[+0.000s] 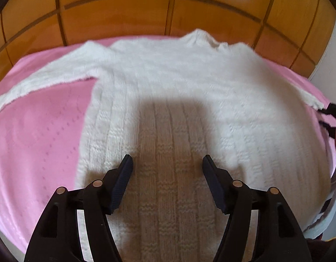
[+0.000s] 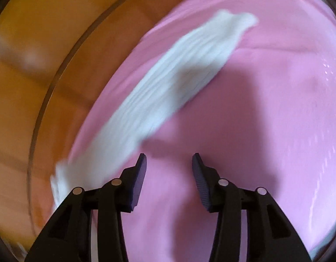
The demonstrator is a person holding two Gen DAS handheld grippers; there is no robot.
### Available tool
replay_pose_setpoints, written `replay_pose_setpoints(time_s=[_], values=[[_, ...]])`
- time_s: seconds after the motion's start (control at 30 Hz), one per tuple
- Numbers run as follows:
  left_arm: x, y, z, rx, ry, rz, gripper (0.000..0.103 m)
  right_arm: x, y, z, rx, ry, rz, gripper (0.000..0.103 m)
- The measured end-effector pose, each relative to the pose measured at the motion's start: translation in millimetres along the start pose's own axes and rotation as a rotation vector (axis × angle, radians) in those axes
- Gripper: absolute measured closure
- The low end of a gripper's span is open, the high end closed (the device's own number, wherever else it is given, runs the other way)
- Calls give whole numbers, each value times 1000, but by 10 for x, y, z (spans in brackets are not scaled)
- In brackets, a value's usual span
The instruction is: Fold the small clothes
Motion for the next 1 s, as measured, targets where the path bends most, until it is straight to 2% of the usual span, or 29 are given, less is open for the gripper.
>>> replay_pose_setpoints(time_s=[0.07,0.17,0.23,0.27,0.4,0.43,0.5,0.67,0.77,0.83,0.87,0.9,0.93,1.0], values=[[13,-9,-20,-17,-5,4,33,96,200,69,59,-24,33,65],[53,15,9,-34,0,0,28,183,431,82,66,-64,58,65],[80,28,25,-42,4,-1,26,208,550,114,49,-106,55,76],[93,29,31,-41,8,-1,26,154,626,220,25,-140,54,98],[125,49,62,-33,17,-1,25,64,672,337,-57,-286,101,98],[128,54,61,-33,17,-2,25,54,672,462,-36,-302,101,99],[137,56,59,-28,19,-4,25,44,668,594,-5,-275,91,99],[155,78,65,-29,27,-3,21,25,653,473,-72,-248,68,95],[152,84,73,-28,36,-4,19,-3,653,503,-21,-229,74,68],[150,101,93,-15,55,-11,15,13,701,504,-6,-231,75,67],[153,110,100,-10,63,-14,13,11,711,511,-1,-224,73,61],[165,120,101,-7,76,-20,9,10,725,520,4,-227,71,62],[173,126,92,-12,84,-21,8,24,761,517,3,-238,67,64],[182,124,67,-33,85,-21,6,48,800,463,-42,-248,47,96]])
Point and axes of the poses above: each gripper's, at about its wrist camera, not at the fingertips, and x roughly the way its jaws point, z to its right, y to its top, the point moved 5 cm from there along x, roughly the way its jaws point, and after that the axes turned 12 degrees about -x, right-handed, at the moved point
